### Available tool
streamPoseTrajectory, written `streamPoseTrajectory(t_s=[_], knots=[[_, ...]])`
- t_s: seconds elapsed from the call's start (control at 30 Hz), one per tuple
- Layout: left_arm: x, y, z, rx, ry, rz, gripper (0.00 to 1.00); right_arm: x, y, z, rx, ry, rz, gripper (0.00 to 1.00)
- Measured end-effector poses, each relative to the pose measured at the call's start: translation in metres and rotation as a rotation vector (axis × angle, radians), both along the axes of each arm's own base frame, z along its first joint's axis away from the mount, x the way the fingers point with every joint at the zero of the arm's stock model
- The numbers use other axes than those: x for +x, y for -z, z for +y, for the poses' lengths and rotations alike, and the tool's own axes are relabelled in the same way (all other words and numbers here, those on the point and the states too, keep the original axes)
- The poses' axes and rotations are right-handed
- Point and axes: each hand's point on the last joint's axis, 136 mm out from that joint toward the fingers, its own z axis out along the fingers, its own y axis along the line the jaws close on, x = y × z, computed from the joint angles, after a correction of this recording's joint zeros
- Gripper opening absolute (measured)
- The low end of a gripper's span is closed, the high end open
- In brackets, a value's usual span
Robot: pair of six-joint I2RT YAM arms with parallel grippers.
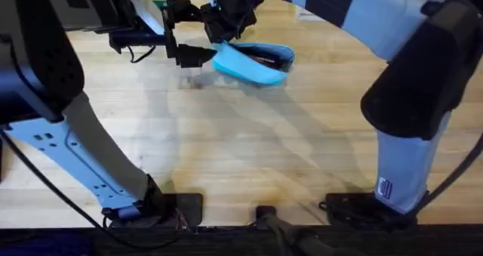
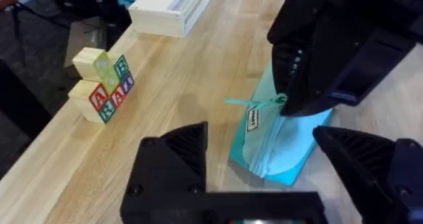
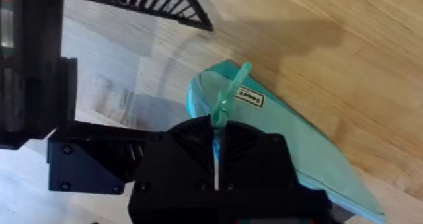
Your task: Unzip the bag, pick up the pens from the table one at a time and place them inside, then zip the bag closed.
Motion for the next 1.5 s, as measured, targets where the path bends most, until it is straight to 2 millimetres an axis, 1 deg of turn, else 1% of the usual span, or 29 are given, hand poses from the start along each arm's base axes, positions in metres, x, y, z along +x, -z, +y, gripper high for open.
streamPoseTrajectory(t_s=[0.13, 0.17, 0.2, 0.5, 0.57, 0.67, 1.27, 1.37, 1.47, 1.5], knots=[[0.0, 0.01, -0.005, -0.036, 0.013, 0.032, 0.992, 0.0, 0.0, 0.0, 0.0, 0.0, 0.0, 0.031], [-0.001, 0.02, -0.006, -0.053, 0.014, 0.074, 0.992, 0.0, 0.0, 0.0, 0.0, 0.0, 0.0, 0.031], [-0.001, 0.022, -0.006, -0.056, 0.014, 0.081, 0.992, 0.0, 0.0, 0.0, -0.001, -0.003, -0.001, 0.031], [-0.002, 0.023, -0.008, -0.068, 0.01, 0.124, 0.991, 0.0, 0.0, 0.0, -0.006, -0.013, -0.003, 0.031], [-0.003, 0.024, -0.013, -0.064, 0.02, 0.138, 0.991, 0.0, 0.0, 0.0, -0.006, -0.013, -0.003, 0.031], [-0.005, 0.025, -0.015, -0.058, 0.023, 0.151, 0.991, 0.0, 0.0, 0.0, -0.006, -0.013, -0.003, 0.031], [-0.005, 0.026, -0.015, -0.055, 0.021, 0.16, 0.995, 0.0, 0.0, 0.0, -0.006, -0.013, -0.003, 0.031], [-0.005, 0.026, -0.015, -0.056, 0.02, 0.163, 0.96, 0.0, 0.0, 0.0, -0.006, -0.013, -0.003, 0.031], [-0.006, 0.026, -0.015, -0.056, 0.018, 0.17, 0.847, 0.0, 0.0, 0.0, -0.006, -0.013, -0.003, 0.031], [-0.006, 0.026, -0.015, -0.059, 0.019, 0.17, 0.572, 0.0, 0.0, 0.0, -0.006, -0.013, -0.003, 0.031]])
